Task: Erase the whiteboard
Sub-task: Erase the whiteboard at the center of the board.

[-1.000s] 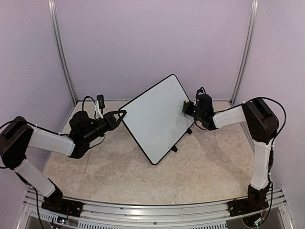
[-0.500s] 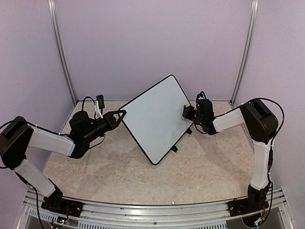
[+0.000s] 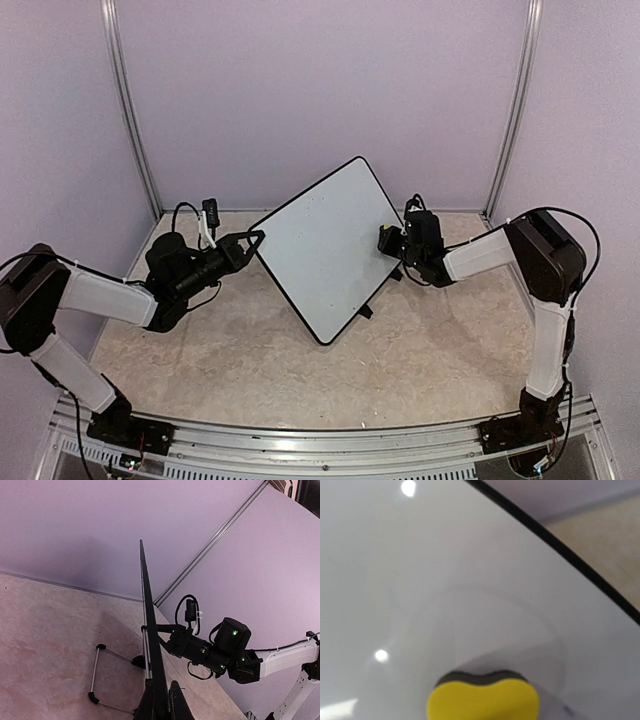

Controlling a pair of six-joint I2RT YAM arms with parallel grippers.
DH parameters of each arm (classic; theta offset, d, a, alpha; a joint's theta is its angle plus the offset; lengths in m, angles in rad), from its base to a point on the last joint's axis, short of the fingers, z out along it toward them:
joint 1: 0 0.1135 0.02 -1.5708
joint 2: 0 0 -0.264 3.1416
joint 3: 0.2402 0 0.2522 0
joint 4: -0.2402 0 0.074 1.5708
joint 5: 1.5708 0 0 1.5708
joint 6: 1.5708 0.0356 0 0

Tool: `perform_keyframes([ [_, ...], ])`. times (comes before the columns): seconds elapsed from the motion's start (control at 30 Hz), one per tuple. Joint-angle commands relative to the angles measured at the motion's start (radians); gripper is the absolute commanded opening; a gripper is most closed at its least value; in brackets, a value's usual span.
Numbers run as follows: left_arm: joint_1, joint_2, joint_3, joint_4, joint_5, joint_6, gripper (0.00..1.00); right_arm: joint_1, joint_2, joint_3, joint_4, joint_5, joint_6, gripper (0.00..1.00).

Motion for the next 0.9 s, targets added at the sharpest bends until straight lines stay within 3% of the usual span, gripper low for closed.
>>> perform_keyframes([
  [0.0,-0.027,-0.003,0.007,0.110,0.174,0.009,0.00,0.008,0.026,0.131,-0.054,-0.051,-0.047,0.00],
  [0.23,-0.025,-0.009,0.006,0.105,0.172,0.012,0.00,-0.008,0.067,0.200,-0.089,-0.068,-0.026,0.00],
  [0.63,-0.022,-0.012,0.004,0.113,0.177,0.005,0.00,-0.043,0.024,-0.088,-0.009,-0.062,0.114,0.00],
  [0.87,-0.025,-0.018,0.005,0.110,0.176,0.006,0.00,-0.061,0.011,-0.123,-0.024,-0.056,0.138,0.00],
])
